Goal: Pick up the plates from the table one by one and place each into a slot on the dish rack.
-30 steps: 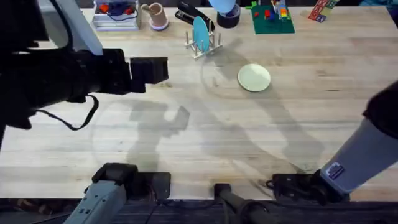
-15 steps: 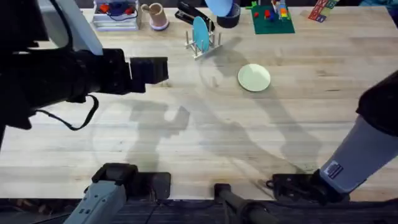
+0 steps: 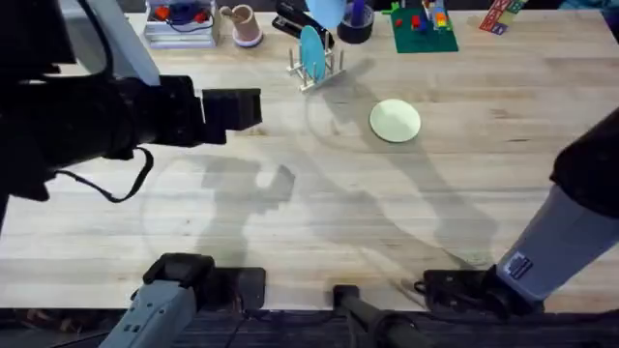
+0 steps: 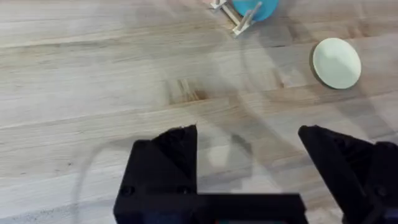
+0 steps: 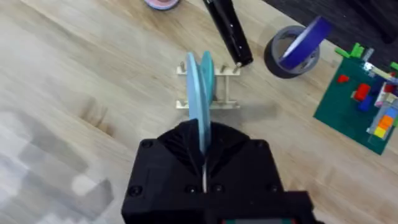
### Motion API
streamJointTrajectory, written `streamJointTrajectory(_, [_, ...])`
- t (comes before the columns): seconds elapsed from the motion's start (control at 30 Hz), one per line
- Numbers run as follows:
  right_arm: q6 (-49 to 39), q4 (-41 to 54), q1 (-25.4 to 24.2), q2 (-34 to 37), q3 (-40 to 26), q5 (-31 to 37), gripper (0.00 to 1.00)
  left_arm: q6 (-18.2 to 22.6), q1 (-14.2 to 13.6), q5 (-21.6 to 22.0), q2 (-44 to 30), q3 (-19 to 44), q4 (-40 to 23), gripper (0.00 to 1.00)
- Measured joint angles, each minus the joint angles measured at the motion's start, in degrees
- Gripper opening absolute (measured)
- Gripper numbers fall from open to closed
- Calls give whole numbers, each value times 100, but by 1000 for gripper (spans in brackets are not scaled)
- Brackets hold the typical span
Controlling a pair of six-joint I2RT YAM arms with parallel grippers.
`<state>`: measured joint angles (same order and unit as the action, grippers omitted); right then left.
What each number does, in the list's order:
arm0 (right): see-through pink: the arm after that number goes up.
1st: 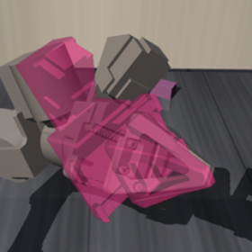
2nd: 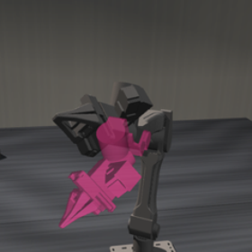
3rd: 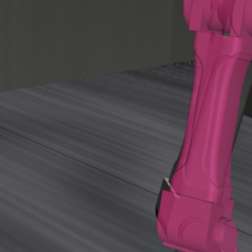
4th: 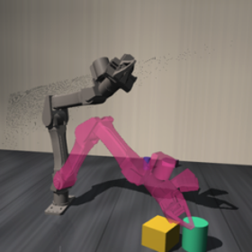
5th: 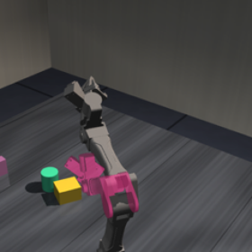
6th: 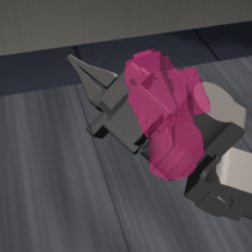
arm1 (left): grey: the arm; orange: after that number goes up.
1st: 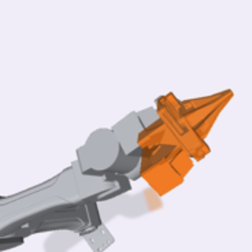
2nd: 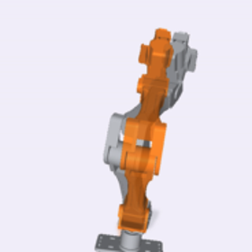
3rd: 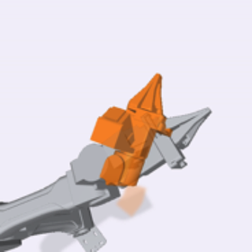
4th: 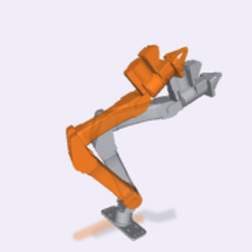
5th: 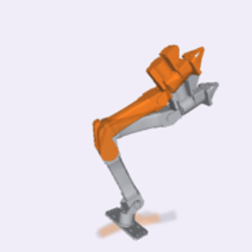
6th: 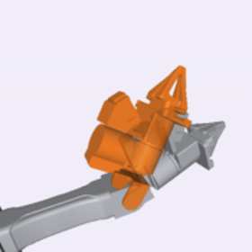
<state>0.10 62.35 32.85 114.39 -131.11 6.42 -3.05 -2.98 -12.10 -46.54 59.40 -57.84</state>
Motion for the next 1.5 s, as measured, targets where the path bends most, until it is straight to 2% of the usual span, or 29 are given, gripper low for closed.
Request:
streamJointTrajectory(0.27, [105, -110, 162, 166, -7, 1, 30, 0, 0, 17, 0, 0, 0, 995])
streamJointTrajectory(1.5, [113, -966, 94, 1373, -9, 24, 30, 0, 0, 37, 0, 0, 0, 995])
